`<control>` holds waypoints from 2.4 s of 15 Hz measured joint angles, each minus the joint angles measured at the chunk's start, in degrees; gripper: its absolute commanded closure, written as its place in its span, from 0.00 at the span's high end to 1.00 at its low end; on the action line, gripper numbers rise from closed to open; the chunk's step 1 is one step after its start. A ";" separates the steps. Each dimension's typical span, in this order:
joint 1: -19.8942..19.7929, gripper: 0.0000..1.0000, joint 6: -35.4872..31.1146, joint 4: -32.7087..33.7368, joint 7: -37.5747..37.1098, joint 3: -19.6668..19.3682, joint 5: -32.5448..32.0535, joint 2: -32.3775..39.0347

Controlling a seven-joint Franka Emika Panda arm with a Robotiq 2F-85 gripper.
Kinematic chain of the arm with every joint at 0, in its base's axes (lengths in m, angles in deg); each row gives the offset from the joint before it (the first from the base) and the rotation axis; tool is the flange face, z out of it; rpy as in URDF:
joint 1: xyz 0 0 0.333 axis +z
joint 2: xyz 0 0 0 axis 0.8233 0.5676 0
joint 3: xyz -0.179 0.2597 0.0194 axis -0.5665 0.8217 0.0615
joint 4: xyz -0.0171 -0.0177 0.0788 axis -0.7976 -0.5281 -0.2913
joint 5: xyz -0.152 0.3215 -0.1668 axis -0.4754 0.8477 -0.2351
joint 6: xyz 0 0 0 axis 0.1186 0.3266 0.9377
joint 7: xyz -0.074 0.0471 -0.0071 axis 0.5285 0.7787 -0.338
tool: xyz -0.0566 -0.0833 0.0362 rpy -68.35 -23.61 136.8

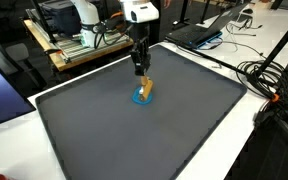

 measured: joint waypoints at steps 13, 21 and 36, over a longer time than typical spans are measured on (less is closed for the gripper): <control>-0.11 0.22 -4.48 -1.09 0.10 0.89 3.95 0.79; -0.11 0.22 -1.41 -1.15 0.53 0.24 0.25 -0.32; -0.08 0.22 1.00 -3.09 2.37 -0.31 -6.39 -2.52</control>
